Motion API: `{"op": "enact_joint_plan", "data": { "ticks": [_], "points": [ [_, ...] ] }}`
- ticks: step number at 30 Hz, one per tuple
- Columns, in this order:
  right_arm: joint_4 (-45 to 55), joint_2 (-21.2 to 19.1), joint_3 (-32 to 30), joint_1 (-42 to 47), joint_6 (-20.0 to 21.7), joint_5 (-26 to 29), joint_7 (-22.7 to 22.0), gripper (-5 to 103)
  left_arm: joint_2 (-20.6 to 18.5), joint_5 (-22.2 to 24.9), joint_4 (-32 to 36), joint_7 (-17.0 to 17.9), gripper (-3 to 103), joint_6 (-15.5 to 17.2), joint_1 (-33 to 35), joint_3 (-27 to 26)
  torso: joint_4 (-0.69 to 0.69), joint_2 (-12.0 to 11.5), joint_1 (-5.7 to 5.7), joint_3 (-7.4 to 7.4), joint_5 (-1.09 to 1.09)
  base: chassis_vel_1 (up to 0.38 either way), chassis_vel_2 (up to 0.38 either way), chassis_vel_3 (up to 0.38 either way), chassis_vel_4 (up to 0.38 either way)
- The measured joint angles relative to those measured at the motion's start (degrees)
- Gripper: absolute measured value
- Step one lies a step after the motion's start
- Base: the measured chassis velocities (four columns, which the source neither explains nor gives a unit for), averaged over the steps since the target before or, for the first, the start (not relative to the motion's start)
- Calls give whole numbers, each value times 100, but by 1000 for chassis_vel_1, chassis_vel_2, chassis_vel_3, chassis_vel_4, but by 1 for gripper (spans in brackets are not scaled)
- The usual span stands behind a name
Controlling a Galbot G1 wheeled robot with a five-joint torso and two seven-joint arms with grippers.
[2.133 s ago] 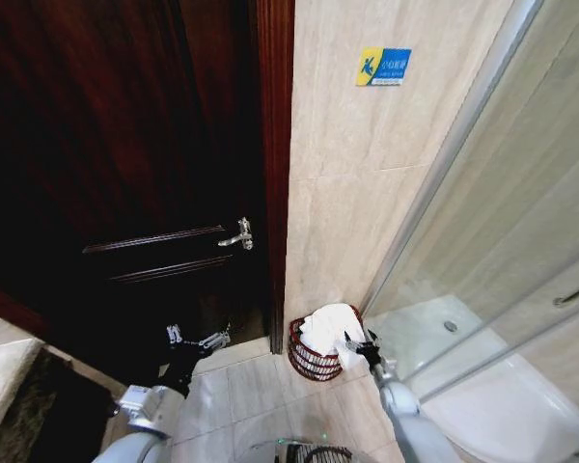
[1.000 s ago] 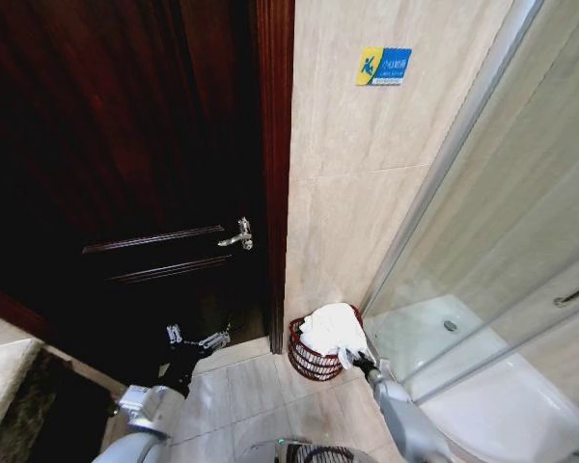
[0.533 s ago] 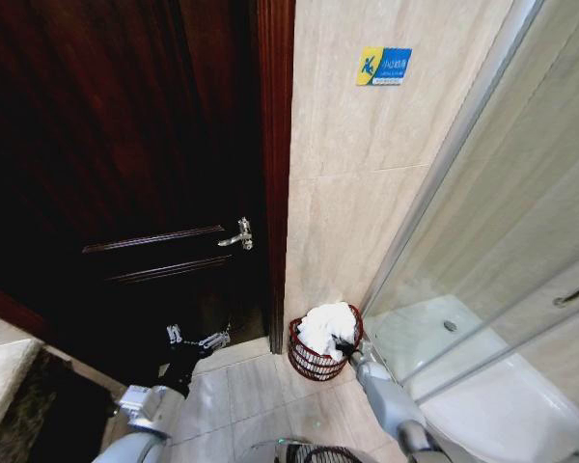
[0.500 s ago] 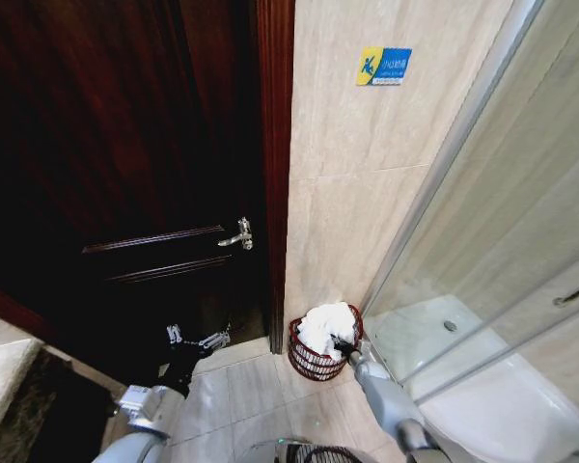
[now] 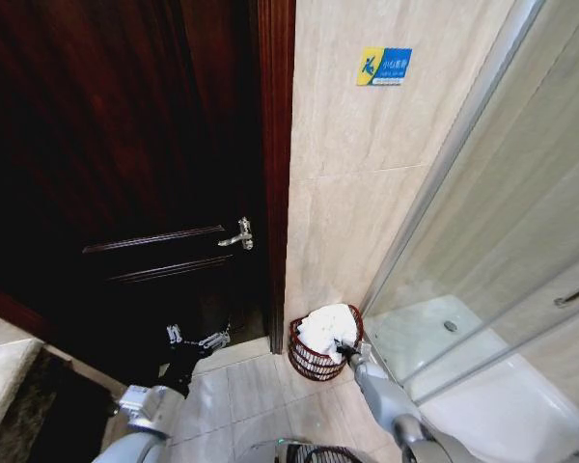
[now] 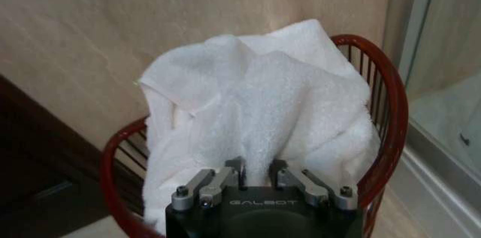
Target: Discard the used towel into the hamper.
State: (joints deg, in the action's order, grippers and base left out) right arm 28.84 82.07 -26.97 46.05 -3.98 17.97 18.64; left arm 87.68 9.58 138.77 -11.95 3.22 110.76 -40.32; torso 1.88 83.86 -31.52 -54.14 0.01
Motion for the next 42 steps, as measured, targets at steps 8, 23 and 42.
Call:
{"op": "enact_joint_plan", "data": {
  "ticks": [8, 23, 42],
  "points": [
    [546, -118, -8, 400, 194, 7, 12, 54, 0, 0, 0, 0, 100, 0, 0, 0, 0, 0, 0, 0, 0, 0, 0, 0, 0],
    [657, -159, 27, 592, -136, -18, 185, 100, 0, 0, 0, 0, 100, 0, 0, 0, 2, 0, -4, -1, 1, -47, 46, 56, -51],
    [-56, -15, -24, 217, -86, -728, -72, 100, 0, 0, 0, 0, 100, 0, 1, 0, 2, 1, 0, 0, 0, -9, 21, 16, 0]
  ]
}}
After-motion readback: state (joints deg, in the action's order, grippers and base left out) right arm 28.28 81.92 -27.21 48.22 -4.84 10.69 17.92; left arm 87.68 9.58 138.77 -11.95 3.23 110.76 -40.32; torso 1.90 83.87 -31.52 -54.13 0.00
